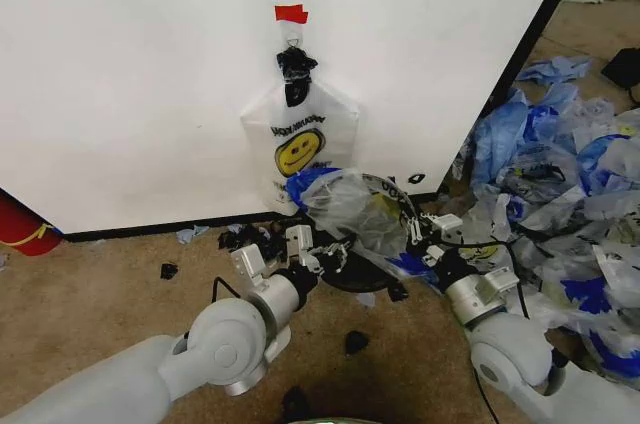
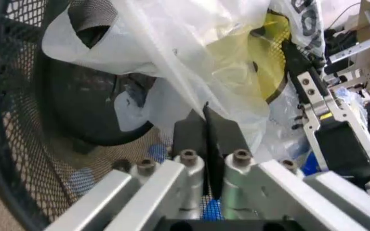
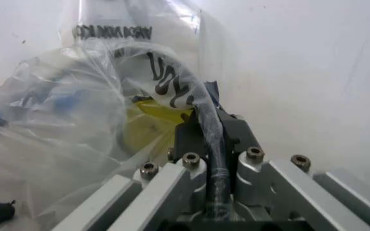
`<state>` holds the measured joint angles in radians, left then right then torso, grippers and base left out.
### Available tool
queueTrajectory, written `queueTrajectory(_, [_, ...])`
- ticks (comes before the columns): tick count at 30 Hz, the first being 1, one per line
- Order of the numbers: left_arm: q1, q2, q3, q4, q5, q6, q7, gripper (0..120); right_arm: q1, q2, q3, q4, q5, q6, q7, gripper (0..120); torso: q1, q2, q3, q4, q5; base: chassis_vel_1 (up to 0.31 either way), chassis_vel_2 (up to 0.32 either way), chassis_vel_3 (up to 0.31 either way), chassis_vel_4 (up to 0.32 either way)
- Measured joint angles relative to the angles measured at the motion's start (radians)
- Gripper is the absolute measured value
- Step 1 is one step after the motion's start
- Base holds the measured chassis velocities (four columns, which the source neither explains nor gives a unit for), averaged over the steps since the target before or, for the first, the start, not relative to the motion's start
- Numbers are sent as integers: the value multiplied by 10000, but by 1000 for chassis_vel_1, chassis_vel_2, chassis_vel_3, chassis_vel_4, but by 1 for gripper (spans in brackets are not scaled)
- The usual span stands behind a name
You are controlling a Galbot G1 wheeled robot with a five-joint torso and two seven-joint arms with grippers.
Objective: Pick up the garbage bag from the wall and place it over the trash bin.
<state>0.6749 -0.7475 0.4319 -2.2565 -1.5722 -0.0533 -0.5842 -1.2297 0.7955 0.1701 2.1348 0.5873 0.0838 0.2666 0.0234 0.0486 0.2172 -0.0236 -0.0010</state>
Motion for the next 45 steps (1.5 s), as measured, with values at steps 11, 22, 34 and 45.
queueTrajectory(11, [559, 188, -268, -249, 235, 12, 59, 0, 151, 152, -24, -73, 457, -4, 471, 0, 0, 0, 0, 1, -1, 0, 0, 0, 0])
queueTrajectory(22, [770, 265, -350, -392, 383, 12, 122, 0, 180, 188, 245, -78, 1066, -29, 634, 0, 0, 0, 0, 0, 0, 0, 0, 0, 0])
queueTrajectory(34, [949, 269, -379, -395, 602, -10, 167, 0, 177, 87, 727, 100, 1863, -112, 700, 0, 0, 0, 0, 0, 0, 0, 0, 0, 0])
queueTrajectory(45, [991, 248, -358, -329, 687, -35, 241, 0, 242, -62, 1149, 280, 2561, -235, 883, 0, 0, 0, 1, 0, 1, 0, 0, 0, 0])
